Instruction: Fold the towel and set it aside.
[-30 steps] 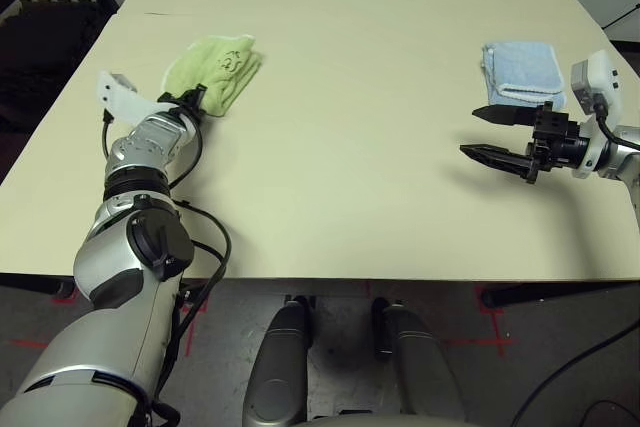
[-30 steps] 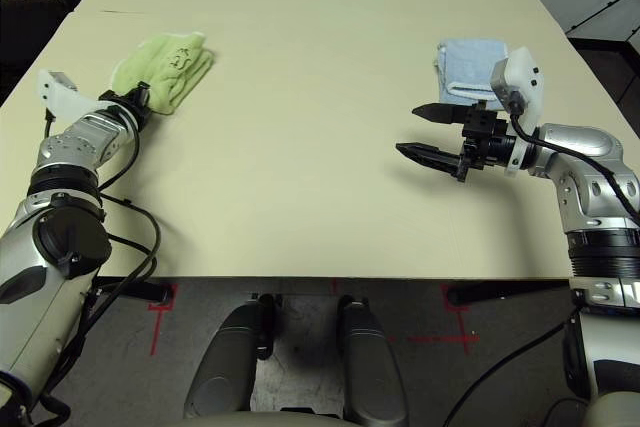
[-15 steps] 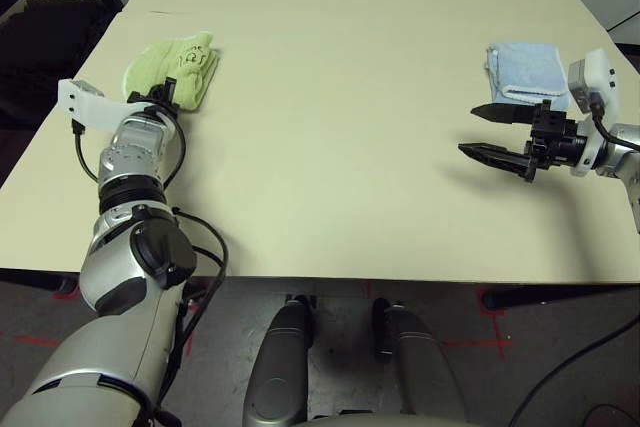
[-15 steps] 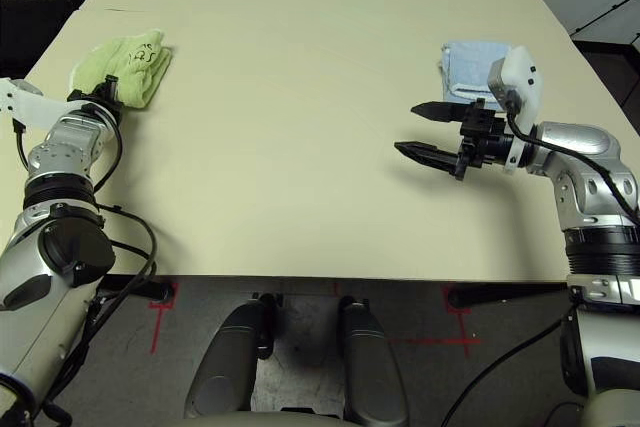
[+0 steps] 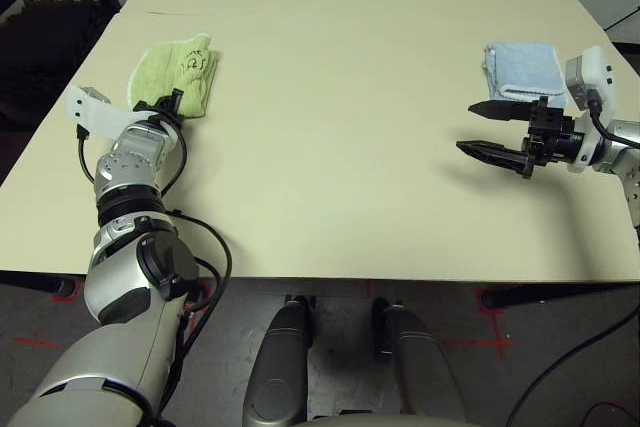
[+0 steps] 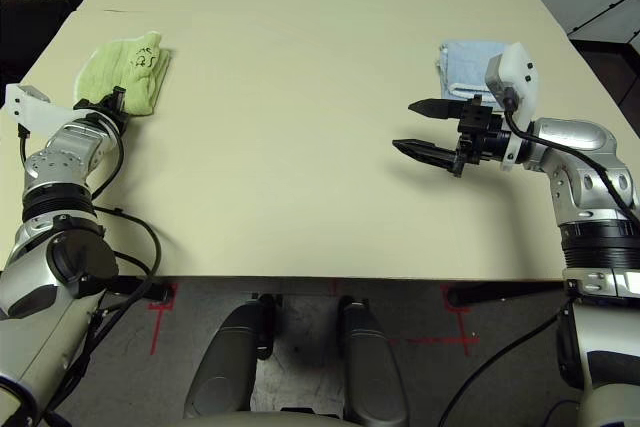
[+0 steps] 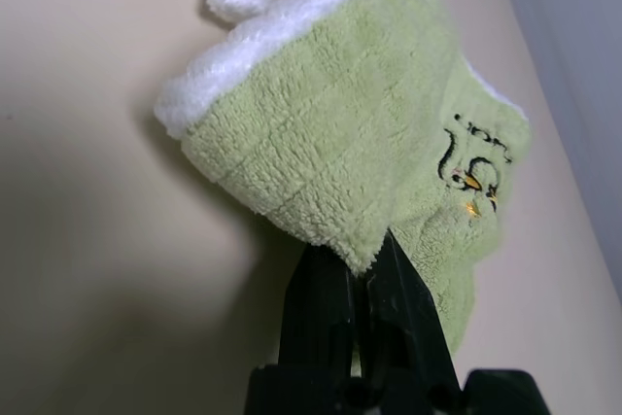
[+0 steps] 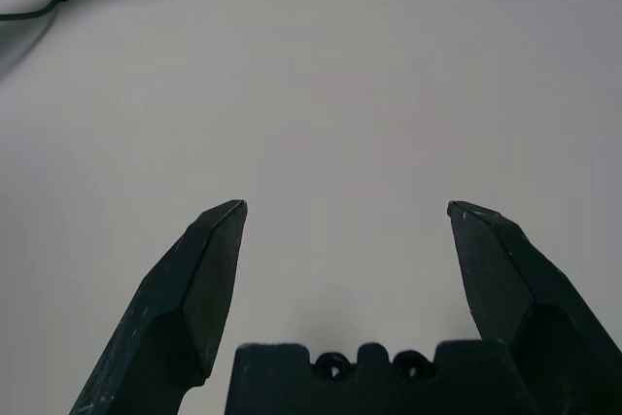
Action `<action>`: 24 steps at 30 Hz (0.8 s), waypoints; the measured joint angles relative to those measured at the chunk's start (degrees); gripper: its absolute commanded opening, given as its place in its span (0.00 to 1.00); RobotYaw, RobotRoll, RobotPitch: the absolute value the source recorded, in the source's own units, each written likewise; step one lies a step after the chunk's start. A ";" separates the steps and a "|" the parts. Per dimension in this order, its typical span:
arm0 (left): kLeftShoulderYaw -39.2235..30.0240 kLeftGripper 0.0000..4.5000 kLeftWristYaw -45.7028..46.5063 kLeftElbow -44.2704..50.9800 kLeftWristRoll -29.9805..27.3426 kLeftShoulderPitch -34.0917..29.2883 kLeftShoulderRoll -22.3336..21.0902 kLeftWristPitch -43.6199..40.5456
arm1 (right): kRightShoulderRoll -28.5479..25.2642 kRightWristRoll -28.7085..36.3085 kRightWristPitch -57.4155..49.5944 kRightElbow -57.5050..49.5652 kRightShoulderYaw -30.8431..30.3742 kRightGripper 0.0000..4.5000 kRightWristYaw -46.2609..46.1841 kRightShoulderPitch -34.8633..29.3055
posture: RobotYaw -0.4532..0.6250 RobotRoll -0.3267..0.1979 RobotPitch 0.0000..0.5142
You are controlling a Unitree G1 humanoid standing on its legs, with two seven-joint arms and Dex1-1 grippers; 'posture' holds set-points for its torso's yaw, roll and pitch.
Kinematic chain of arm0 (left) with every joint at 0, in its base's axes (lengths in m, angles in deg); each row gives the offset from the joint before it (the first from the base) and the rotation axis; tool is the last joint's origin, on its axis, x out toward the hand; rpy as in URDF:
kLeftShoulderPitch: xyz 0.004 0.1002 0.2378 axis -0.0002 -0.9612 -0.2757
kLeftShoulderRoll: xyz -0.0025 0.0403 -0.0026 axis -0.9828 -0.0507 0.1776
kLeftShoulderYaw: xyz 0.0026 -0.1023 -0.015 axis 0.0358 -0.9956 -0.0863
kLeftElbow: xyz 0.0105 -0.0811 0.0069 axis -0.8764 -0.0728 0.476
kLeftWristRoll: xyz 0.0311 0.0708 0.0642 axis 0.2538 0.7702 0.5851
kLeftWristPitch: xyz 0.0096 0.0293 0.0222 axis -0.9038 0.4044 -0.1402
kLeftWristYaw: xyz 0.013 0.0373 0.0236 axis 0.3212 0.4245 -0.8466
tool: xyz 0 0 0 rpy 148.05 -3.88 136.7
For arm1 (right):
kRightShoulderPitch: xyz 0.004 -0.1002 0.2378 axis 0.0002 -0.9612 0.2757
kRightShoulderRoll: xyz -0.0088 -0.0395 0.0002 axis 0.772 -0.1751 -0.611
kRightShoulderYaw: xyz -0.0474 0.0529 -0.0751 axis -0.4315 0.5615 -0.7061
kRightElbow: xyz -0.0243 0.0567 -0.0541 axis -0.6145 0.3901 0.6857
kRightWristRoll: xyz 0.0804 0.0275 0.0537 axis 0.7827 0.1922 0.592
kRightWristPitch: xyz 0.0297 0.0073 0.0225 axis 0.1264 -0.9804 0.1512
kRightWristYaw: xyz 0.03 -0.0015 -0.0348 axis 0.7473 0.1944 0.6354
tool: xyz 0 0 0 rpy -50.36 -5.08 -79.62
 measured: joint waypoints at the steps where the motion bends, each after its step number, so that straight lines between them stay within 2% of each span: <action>1: 0.01 0.00 -0.15 0.19 -0.18 -0.04 -0.32 -0.76 | 0.05 0.00 0.09 0.03 0.00 1.00 0.01 0.02 | 0.50 0.62 0.37; 11: 0.12 0.00 -2.49 -0.56 -0.39 -1.17 -4.36 -5.13 | 0.34 -0.06 0.61 1.32 -0.15 1.00 0.10 0.96 | 0.51 0.62 0.36; 16: 0.60 0.00 -3.20 -0.53 -0.39 -1.76 -4.90 -6.80 | 0.45 -0.60 1.00 1.91 -0.23 1.00 0.18 1.49 | 0.51 0.62 0.35; 20: 1.26 0.28 -3.42 0.26 -0.39 -2.59 -4.97 -9.90 | 0.63 -0.68 1.31 2.16 -0.23 1.00 0.19 1.93 | 0.51 0.62 0.36; 24: 2.84 0.61 -2.15 6.04 -1.03 -3.36 -6.46 -20.31 | 0.94 -0.79 1.46 2.60 -0.25 1.00 0.15 2.14 | 0.51 0.62 0.36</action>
